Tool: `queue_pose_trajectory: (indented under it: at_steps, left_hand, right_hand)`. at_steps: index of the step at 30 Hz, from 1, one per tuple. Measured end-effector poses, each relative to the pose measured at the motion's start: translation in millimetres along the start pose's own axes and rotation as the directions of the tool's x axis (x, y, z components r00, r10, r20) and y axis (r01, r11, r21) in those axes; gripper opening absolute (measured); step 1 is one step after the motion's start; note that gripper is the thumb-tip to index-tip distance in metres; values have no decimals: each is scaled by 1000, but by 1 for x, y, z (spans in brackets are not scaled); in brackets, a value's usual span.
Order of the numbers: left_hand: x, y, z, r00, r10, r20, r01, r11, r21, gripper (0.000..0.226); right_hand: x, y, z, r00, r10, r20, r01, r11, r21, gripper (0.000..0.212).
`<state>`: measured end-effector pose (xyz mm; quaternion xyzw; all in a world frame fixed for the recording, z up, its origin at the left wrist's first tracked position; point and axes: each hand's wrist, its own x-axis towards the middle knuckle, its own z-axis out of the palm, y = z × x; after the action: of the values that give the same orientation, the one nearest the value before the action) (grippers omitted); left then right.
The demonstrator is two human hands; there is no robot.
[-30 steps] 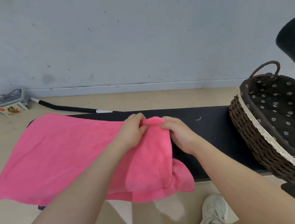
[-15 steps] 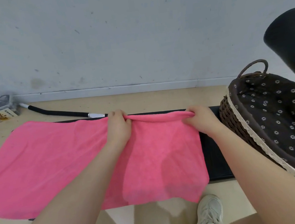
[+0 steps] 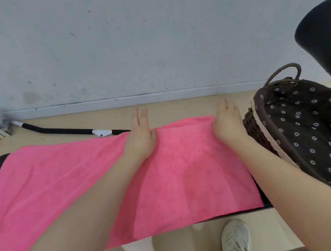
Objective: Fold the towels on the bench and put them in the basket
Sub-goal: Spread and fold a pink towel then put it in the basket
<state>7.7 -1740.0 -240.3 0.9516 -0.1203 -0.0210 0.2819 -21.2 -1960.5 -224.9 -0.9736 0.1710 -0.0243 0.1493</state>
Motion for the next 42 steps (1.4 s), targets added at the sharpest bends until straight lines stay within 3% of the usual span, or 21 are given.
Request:
queue_pose_trajectory:
  at_steps: [2,5,7,15,18,21,23,25,28,33,36,38,42]
  left_hand:
    - [-17,-3,8,991,99,89,-108,989,100,56]
    - [-47,-2,18,970,161,184,-209,937,279,64]
    - [-70,-3,24,963,168,209,-235,904,356,79]
    - [-131,-34,9,945,199,260,-297,853,430,99]
    - [-143,-40,2,946,180,270,-285,859,426,103]
    - [-154,-41,-2,951,150,269,-256,872,418,112]
    - [-163,-36,-2,947,152,284,-257,888,381,116]
    - [-174,-26,0,939,177,296,-280,893,354,112]
    - [-186,-14,3,943,197,267,-276,913,301,95]
    - [-199,-23,0,957,163,241,-236,918,319,93]
    - [-200,-31,-7,959,144,246,-231,897,377,94]
    - [-201,-34,-12,951,140,275,-243,889,388,95]
    - [-202,-38,-14,937,141,319,-262,888,377,94]
  right_hand:
    - [-28,-12,11,986,-165,36,168,980,-106,53]
    - [-82,-38,29,896,-427,124,432,902,-16,76]
    - [-108,-42,44,858,-466,215,485,874,-41,84]
    - [-142,23,41,960,-183,210,227,952,-204,87]
    - [-159,53,28,977,-51,205,96,972,-212,69]
    - [-173,67,19,976,26,218,19,979,-201,65]
    - [-181,63,15,981,25,193,4,989,-146,61]
    - [-188,56,11,998,17,55,-14,998,-54,44]
    - [-196,48,5,980,171,-97,-164,983,80,27]
    - [-194,41,4,933,359,12,-356,918,174,33]
    - [-185,39,3,925,376,63,-380,897,225,31]
    - [-181,37,1,917,386,96,-397,871,289,16]
    - [-179,26,3,924,355,145,-380,802,461,32]
